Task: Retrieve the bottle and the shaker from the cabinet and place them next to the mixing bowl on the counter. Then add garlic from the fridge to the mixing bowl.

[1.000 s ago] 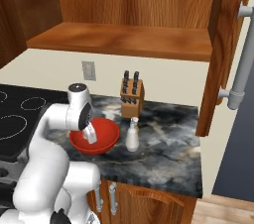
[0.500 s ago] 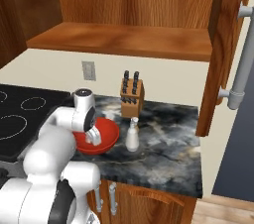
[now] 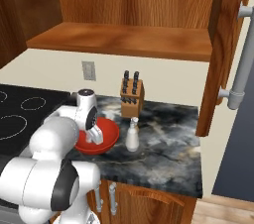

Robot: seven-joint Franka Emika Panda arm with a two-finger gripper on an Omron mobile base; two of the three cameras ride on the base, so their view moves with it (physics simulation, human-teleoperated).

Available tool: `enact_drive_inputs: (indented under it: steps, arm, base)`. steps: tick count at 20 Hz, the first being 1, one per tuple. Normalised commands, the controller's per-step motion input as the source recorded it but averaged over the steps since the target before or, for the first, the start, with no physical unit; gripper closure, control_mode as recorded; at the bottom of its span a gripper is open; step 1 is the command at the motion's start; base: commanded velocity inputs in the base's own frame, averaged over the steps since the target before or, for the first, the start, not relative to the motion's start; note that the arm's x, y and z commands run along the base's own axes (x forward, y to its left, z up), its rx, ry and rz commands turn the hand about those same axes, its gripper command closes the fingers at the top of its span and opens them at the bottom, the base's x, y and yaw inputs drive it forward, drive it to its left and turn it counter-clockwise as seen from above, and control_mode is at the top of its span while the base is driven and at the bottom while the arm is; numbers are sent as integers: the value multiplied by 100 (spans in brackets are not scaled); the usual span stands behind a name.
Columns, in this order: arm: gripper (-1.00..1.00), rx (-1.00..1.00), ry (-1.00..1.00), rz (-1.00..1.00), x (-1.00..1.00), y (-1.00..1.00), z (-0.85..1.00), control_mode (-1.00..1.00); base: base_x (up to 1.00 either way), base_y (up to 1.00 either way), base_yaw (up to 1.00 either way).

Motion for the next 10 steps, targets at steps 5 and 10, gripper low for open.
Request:
enact_drive_inputs:
  steps: [5, 10]
  arm:
    - [-100, 0, 0, 0, 0, 0, 10, -100]
    - [-100, 0, -1, 0, 0, -14, 14, -100]
  base:
    - [0, 0, 0]
    - [0, 0, 0]
